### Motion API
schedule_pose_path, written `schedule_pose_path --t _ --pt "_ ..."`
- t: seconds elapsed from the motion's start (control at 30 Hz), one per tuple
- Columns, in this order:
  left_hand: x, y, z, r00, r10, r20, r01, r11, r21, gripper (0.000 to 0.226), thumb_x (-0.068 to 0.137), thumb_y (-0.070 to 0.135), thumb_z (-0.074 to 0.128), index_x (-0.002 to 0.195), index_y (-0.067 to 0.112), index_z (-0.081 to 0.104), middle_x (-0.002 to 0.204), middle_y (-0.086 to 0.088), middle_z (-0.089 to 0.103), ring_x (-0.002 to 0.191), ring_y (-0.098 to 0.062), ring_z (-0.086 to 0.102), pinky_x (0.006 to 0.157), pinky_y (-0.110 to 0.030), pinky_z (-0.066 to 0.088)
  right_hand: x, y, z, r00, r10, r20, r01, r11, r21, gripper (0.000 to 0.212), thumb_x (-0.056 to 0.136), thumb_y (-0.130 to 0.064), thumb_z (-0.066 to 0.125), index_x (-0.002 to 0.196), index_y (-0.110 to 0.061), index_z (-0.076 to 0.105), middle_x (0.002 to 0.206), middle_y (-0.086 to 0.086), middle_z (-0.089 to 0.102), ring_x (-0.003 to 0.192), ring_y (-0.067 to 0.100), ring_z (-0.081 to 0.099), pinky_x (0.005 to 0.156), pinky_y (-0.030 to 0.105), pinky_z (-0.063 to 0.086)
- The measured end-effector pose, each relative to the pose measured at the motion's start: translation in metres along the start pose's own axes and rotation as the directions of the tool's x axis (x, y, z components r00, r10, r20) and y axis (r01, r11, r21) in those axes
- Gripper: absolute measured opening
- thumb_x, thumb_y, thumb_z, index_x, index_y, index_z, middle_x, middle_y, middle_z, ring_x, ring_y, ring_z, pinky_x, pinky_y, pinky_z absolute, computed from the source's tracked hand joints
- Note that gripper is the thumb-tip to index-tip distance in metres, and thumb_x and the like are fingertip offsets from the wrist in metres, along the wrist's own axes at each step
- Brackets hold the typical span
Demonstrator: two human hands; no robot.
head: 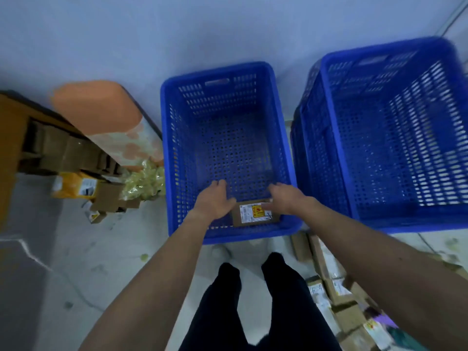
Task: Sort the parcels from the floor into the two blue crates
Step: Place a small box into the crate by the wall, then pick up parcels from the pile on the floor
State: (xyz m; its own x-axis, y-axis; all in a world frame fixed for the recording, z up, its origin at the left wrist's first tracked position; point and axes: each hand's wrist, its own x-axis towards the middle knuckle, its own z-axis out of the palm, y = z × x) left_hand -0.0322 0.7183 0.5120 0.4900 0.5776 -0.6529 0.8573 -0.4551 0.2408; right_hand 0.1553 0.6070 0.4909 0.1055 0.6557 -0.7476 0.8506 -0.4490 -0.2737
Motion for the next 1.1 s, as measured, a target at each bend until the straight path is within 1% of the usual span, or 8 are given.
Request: schedule_pose_path --t 0.13,0.2,0.33,0.4,0.57,0.73,0.87,1.1 --pt "-0.048 0.018 -0.024 0.999 0.013 -0.052 -0.015 0.999 -0.033 0.047 0.097 0.037 0.056 0.132 0.008 0.047 0.129 -0.013 0.054 0.112 -0.03 0.056 0.091 -0.041 0.046 -0.062 0.002 -0.016 0.995 0.026 -0.093 -0.021 0.998 0.054 0.062 0.09 -0.056 0.057 0.132 -0.011 0.047 0.132 0.012 0.051 0.116 0.032 0.054 0.087 0.041 0.045" --pt "-0.064 0.028 -0.032 0.997 0.033 -0.064 -0.035 0.999 -0.031 0.048 0.098 0.038 0.055 0.135 0.007 0.046 0.13 -0.013 0.055 0.112 -0.031 0.056 0.088 -0.039 0.045 -0.089 0.005 -0.019 0.987 0.072 -0.146 -0.059 0.994 0.097 0.064 0.089 -0.056 0.058 0.134 -0.012 0.046 0.134 0.011 0.05 0.116 0.032 0.054 0.088 0.041 0.046" --pt "-0.096 0.051 -0.037 0.987 0.147 -0.072 -0.147 0.989 0.003 0.047 0.099 0.038 0.054 0.134 0.008 0.046 0.127 -0.013 0.057 0.108 -0.03 0.057 0.085 -0.039 0.046 -0.142 0.013 -0.011 0.953 0.2 -0.229 -0.167 0.974 0.154 0.059 0.088 -0.054 0.061 0.129 -0.013 0.047 0.129 0.011 0.051 0.111 0.032 0.055 0.082 0.039 0.043" --pt "-0.118 0.056 -0.033 0.963 0.255 -0.087 -0.254 0.967 0.026 0.042 0.097 0.037 0.055 0.129 0.009 0.049 0.125 -0.011 0.059 0.107 -0.028 0.057 0.083 -0.037 0.046 -0.18 0.01 0.008 0.916 0.281 -0.285 -0.232 0.953 0.193 0.064 0.088 -0.056 0.059 0.132 -0.011 0.045 0.132 0.013 0.048 0.114 0.034 0.054 0.084 0.041 0.044" --pt "-0.148 0.067 -0.024 0.927 0.361 -0.1 -0.361 0.932 0.02 0.045 0.093 0.037 0.058 0.129 0.012 0.052 0.125 -0.006 0.061 0.113 -0.028 0.058 0.096 -0.041 0.047 -0.246 0.006 0.044 0.845 0.419 -0.333 -0.342 0.901 0.266 0.071 0.087 -0.059 0.058 0.138 -0.012 0.043 0.135 0.012 0.047 0.118 0.034 0.053 0.092 0.044 0.048" --pt "-0.19 0.088 0.016 0.879 0.475 -0.037 -0.471 0.879 0.078 0.04 0.089 0.039 0.06 0.122 0.016 0.056 0.121 -0.004 0.062 0.109 -0.026 0.058 0.094 -0.04 0.048 -0.323 0.005 0.126 0.76 0.575 -0.301 -0.453 0.802 0.389 0.072 0.084 -0.063 0.056 0.139 -0.018 0.042 0.134 0.011 0.049 0.118 0.032 0.054 0.096 0.043 0.047" --pt "-0.22 0.115 0.051 0.823 0.563 0.074 -0.567 0.81 0.147 0.039 0.091 0.036 0.06 0.122 0.014 0.054 0.118 -0.004 0.061 0.1 -0.021 0.056 0.084 -0.035 0.047 -0.38 0.007 0.184 0.679 0.69 -0.25 -0.528 0.696 0.487 0.071 0.088 -0.054 0.056 0.142 -0.01 0.042 0.141 0.016 0.046 0.124 0.033 0.051 0.099 0.038 0.043" --pt "-0.259 0.162 0.109 0.728 0.659 0.186 -0.685 0.7 0.201 0.036 0.09 0.038 0.062 0.117 0.015 0.054 0.109 -0.004 0.062 0.098 -0.023 0.058 0.087 -0.039 0.05 -0.455 0.019 0.265 0.576 0.802 -0.159 -0.591 0.543 0.597 0.071 0.09 -0.059 0.052 0.138 -0.007 0.045 0.139 0.017 0.047 0.122 0.035 0.051 0.096 0.04 0.044"
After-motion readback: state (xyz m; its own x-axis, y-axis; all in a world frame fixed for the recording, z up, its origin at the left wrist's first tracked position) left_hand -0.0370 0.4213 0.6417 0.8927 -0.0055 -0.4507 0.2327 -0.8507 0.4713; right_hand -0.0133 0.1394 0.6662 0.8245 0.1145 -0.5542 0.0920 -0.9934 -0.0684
